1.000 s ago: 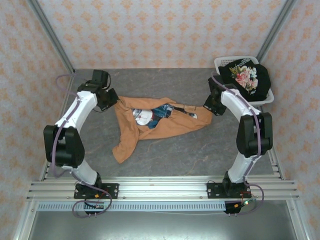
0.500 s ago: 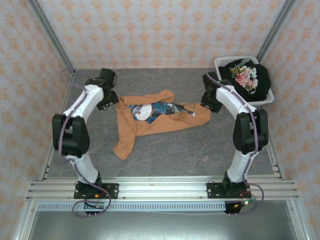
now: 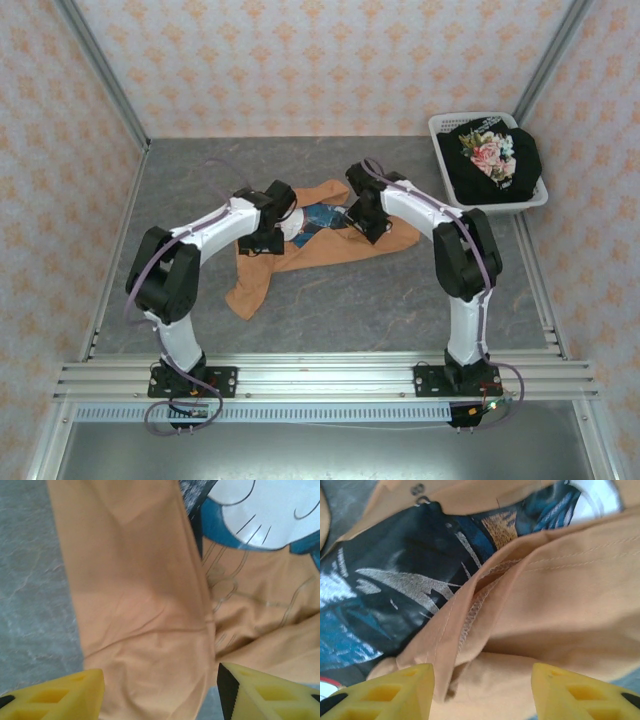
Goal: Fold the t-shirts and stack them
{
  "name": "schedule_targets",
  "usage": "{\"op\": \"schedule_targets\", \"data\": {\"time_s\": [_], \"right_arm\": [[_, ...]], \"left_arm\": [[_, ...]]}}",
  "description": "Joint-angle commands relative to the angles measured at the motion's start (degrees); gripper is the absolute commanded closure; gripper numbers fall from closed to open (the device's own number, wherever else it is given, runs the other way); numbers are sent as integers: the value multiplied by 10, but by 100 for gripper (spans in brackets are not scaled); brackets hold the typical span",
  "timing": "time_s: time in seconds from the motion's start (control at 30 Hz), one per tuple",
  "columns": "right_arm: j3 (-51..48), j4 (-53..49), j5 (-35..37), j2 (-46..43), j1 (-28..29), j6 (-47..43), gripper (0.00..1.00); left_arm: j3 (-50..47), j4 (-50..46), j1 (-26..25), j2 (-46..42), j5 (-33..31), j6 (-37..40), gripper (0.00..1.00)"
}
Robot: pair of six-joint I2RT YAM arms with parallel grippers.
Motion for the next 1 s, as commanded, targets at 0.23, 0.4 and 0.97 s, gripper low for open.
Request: {"op": "schedule_targets", "data": {"time_s": [0.23,0.4,0.97], "right_arm": [[-35,70,-71,-10,3,164,49],[-61,94,-89,-5,4,189,53],[-63,126,-82,-16,8,270,65]], "left_arm": [[38,12,-6,24,-16,-7,39],[39,13,-6,24,-15,-10,39],[30,17,-6,17,-13,-15,41]]}}
